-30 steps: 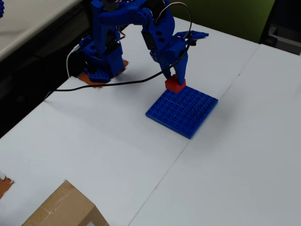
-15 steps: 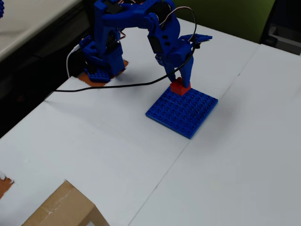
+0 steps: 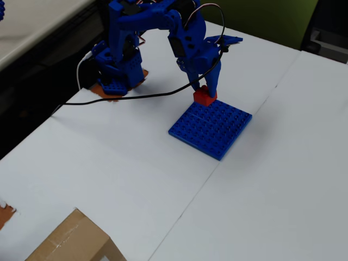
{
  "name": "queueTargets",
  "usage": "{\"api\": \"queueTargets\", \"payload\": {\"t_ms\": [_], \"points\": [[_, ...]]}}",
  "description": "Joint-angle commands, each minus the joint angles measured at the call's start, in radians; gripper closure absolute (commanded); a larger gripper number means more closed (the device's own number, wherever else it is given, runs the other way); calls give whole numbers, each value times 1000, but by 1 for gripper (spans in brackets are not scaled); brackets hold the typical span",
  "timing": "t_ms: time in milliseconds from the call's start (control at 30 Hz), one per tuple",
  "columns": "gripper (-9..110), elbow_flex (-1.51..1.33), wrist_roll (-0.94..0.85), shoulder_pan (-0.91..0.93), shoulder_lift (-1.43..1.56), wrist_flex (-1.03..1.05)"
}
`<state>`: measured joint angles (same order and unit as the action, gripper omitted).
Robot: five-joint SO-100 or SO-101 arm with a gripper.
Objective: Pick up the 2x2 red block and go up the 8x8 blue block.
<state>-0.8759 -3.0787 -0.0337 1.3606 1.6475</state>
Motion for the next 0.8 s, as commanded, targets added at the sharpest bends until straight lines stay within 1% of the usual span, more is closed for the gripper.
{"api": "queueTargets", "payload": {"t_ms": [0, 767], "points": [[99, 48, -35, -21, 32, 5], [99, 48, -75, -21, 18, -5]]}}
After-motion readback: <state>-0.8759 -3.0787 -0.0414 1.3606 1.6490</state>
